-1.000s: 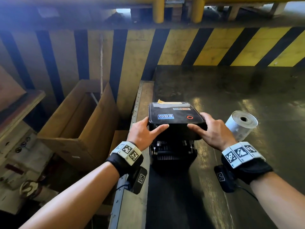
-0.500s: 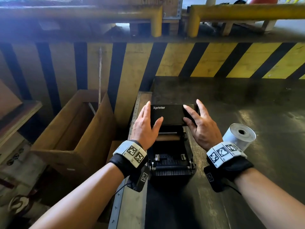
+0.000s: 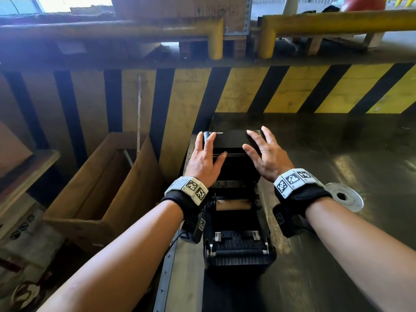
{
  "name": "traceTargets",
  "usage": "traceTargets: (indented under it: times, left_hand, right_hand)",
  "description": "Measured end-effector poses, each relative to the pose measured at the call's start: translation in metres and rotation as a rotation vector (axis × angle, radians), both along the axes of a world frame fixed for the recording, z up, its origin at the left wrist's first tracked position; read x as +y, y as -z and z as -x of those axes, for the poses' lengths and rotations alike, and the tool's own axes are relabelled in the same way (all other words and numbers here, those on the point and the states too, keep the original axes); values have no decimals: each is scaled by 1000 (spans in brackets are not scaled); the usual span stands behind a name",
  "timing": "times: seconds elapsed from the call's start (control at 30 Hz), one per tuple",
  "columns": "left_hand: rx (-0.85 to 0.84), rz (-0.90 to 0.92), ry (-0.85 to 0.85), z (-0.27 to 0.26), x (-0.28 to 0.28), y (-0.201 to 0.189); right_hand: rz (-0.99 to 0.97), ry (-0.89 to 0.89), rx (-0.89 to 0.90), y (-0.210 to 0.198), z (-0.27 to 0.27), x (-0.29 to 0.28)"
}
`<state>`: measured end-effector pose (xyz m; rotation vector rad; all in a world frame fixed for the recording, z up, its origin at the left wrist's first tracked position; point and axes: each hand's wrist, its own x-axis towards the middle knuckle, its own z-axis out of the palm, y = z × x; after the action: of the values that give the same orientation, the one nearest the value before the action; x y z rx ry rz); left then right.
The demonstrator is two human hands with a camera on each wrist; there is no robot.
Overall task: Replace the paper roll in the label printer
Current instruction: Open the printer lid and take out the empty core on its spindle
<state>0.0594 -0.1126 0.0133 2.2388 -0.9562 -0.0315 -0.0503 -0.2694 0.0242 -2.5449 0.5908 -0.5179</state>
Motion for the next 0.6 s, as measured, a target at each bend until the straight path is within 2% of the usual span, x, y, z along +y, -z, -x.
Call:
traceTargets:
  times: [0.17, 0.27, 0.4, 0.5, 0.6]
  left_hand:
    - [-1, -21, -39, -10, -11, -1]
    - [2, -23, -20, -19, -11, 0]
    - [14, 78, 33, -31, -7, 1]
    - [119, 73, 33, -31, 8, 17]
    - [253, -86, 14, -20, 31, 49]
  right_hand:
    - [-26, 30, 25, 0, -13, -9]
    - [-84, -20, 92, -3, -18, -19]
    - [-119, -46, 114, -2, -10, -31]
    - [-192, 50, 80, 21, 14, -27]
    - [-252, 83, 195, 54, 44, -11]
